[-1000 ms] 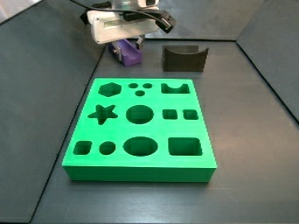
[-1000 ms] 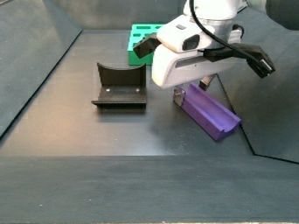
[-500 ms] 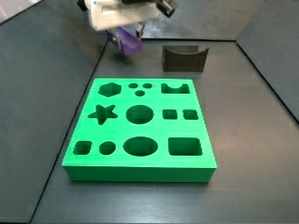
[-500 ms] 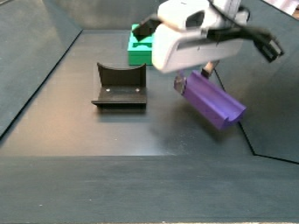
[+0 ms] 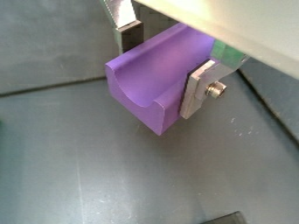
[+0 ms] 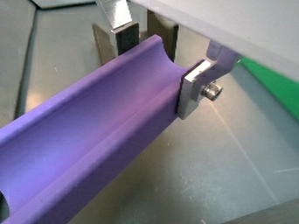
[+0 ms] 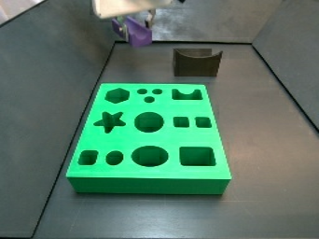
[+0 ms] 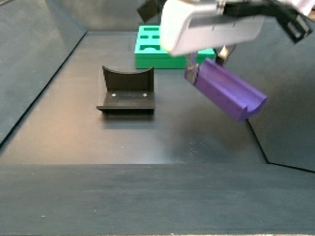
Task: Pick up the arch object. Move up. Place the arch object on the fixture. Regrasp the arch object. Move to above the board. Insert the arch object.
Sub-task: Place the arch object on the fixture.
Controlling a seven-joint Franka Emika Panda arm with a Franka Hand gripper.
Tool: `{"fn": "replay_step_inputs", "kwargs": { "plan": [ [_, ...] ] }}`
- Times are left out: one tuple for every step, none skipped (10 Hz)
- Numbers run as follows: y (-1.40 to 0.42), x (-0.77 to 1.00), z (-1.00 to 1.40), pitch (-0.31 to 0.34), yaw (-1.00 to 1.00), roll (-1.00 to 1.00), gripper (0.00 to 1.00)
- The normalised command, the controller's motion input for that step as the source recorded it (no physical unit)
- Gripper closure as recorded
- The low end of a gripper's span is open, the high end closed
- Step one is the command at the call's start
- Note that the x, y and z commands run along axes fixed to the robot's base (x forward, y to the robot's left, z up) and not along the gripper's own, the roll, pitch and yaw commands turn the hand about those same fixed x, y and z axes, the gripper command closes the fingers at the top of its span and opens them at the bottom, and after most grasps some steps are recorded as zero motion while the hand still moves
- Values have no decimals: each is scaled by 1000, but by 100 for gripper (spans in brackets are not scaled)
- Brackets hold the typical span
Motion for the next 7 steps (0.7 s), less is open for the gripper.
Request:
{"fn": "replay_step_inputs", "kwargs": {
  "plan": [
    [3, -19, 1000, 25, -3, 7, 100],
    [5, -22, 1000, 30, -6, 11, 100],
    [6, -24, 1000, 31, -7, 13, 100],
    [9, -25, 914, 39, -9, 17, 100],
    [10, -23, 809, 44, -10, 19, 100],
    [13, -9, 542, 54, -10, 23, 100],
    [14, -4, 435, 62, -10, 23, 100]
  ]
}}
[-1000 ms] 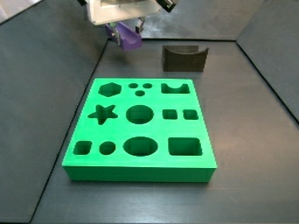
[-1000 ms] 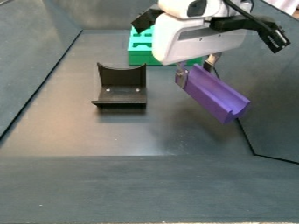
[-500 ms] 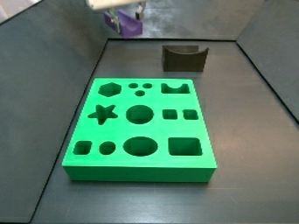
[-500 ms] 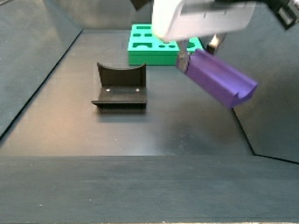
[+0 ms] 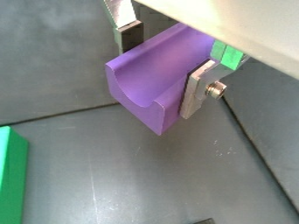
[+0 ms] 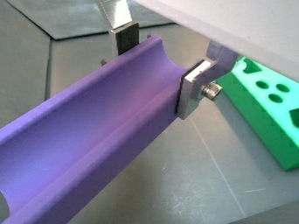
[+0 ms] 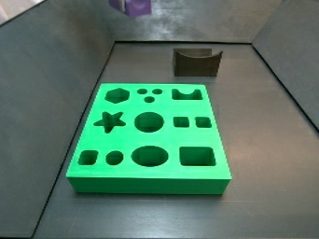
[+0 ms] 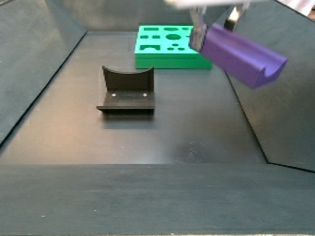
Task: Pick up the arch object. Move up. Place the arch object on the fixture. Regrasp the arch object. Move to above the board. Insert the arch object.
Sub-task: Place the arch object on the fixture.
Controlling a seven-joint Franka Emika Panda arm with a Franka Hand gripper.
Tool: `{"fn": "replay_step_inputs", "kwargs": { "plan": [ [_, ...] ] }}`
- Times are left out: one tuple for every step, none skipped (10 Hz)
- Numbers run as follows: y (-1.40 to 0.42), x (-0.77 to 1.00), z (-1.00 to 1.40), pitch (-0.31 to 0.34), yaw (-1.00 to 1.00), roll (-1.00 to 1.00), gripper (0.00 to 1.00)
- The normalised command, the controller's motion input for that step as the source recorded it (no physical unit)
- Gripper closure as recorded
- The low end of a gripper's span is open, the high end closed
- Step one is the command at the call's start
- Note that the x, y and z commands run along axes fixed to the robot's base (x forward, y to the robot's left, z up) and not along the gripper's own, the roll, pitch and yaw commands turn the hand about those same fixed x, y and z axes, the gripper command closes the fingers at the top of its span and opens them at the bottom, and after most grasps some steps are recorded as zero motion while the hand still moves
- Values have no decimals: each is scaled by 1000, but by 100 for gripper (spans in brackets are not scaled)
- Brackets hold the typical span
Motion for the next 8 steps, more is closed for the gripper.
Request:
{"fn": "replay_step_inputs", "kwargs": {
  "plan": [
    [16, 5, 220, 76, -9, 25, 100],
    [-50, 1000, -21, 118, -1000, -111, 100],
    [-45, 1000, -59, 125, -1000, -121, 100],
    [-36, 1000, -52, 136, -1000, -136, 100],
    [-30, 1000, -34, 169, -1000, -177, 100],
    [-24, 1000, -25, 183, -856, -193, 100],
    [-14, 1000, -20, 153, -546, -186, 100],
    [-13, 1000, -21, 139, -417, -180, 100]
  ]
}}
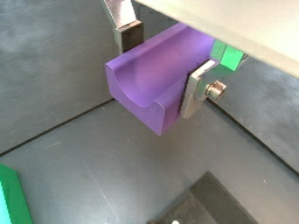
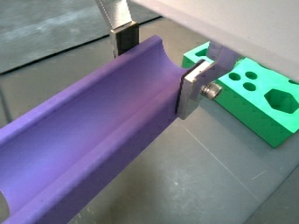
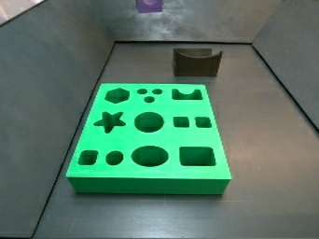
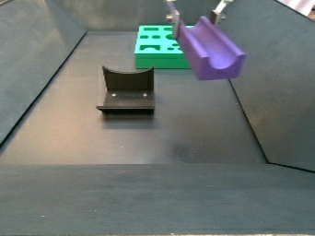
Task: Pick up the arch object. Move up. Place the arch object on the fixture. Regrasp the arch object. Move to above the board. Insert the arch object.
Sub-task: Place the arch object on the fixture.
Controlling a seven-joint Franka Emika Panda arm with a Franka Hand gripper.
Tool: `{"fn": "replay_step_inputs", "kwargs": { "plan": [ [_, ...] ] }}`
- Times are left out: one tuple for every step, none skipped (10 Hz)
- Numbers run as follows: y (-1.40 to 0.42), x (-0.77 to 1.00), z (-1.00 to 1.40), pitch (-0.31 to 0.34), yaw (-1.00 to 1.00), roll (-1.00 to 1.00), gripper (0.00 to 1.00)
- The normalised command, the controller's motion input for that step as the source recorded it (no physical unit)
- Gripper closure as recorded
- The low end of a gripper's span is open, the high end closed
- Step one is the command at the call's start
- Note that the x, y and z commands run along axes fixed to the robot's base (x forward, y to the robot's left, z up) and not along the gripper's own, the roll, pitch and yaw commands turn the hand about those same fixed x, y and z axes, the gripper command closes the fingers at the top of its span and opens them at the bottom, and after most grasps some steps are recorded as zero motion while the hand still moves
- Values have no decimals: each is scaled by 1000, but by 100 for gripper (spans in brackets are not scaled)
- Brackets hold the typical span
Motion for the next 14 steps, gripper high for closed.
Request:
{"fn": "replay_step_inputs", "kwargs": {
  "plan": [
    [-9, 1000, -13, 113, -238, -173, 100],
    [2, 1000, -11, 105, -140, -172, 100],
    [8, 1000, -6, 105, -99, -172, 100],
    [9, 1000, -5, 105, -80, -172, 100],
    [14, 908, -2, 113, -61, -173, 100],
    [15, 809, 7, 120, -53, -173, 100],
    [15, 679, 6, 129, -44, -174, 100],
    [16, 617, 7, 131, -39, -174, 100],
    [-922, 1000, 96, 53, -125, -1000, 100],
    [-946, 1000, 102, 53, -127, -1000, 100],
    [-735, 959, 81, 58, -127, -1000, 100],
    [-332, 826, 27, 67, -128, -1000, 100],
    [-140, 738, 5, 74, -129, -1000, 100],
    [-68, 651, 7, 80, -132, -1000, 100]
  ]
}}
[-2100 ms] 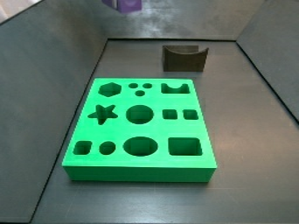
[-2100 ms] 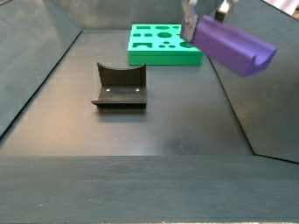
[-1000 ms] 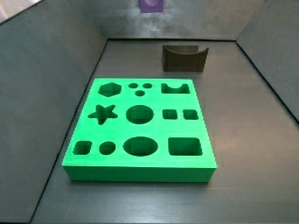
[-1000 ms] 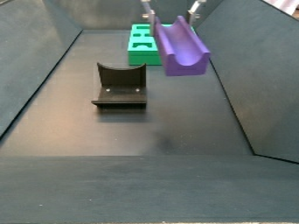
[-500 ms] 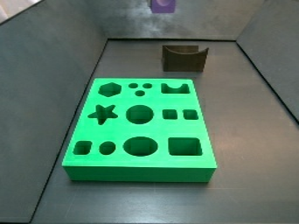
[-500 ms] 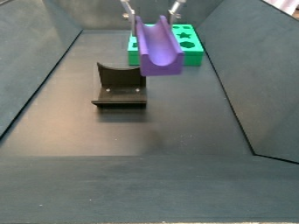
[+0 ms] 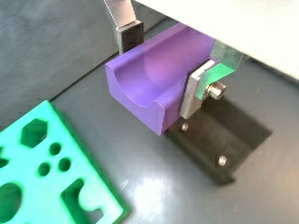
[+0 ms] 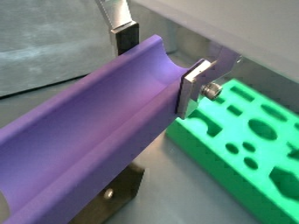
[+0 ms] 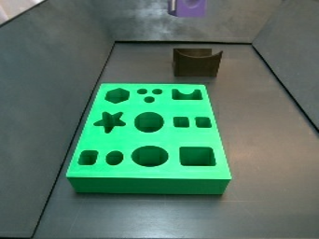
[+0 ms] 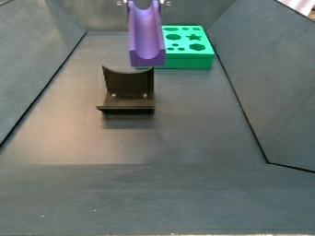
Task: Pick up the arch object. Move up. Place the arch object on the fixture. Regrasp the arch object. Move to above the board. Insert the arch object.
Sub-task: Place the arch object on the fixture.
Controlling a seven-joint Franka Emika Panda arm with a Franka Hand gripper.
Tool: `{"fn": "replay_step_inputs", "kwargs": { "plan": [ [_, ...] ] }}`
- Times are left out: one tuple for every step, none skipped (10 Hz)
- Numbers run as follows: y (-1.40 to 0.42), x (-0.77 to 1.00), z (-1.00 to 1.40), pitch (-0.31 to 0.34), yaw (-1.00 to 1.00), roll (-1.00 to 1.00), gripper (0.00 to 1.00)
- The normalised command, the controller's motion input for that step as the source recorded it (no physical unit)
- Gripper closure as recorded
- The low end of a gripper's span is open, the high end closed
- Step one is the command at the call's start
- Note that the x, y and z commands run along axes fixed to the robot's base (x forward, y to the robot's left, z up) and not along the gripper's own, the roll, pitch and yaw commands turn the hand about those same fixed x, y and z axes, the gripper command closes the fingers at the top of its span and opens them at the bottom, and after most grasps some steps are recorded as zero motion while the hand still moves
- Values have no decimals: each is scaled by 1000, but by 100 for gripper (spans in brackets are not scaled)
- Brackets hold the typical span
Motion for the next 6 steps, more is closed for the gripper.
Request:
{"fn": "replay_step_inputs", "kwargs": {
  "plan": [
    [-18, 533, 0, 85, -134, -1000, 100],
    [5, 442, -8, 88, -139, -1000, 100],
    [19, 352, -5, 91, -145, -1000, 100],
    [27, 262, -6, 95, -151, -1000, 100],
    [36, 147, -11, 98, -165, -1000, 100],
    [40, 68, -10, 97, -178, -1000, 100]
  ]
}}
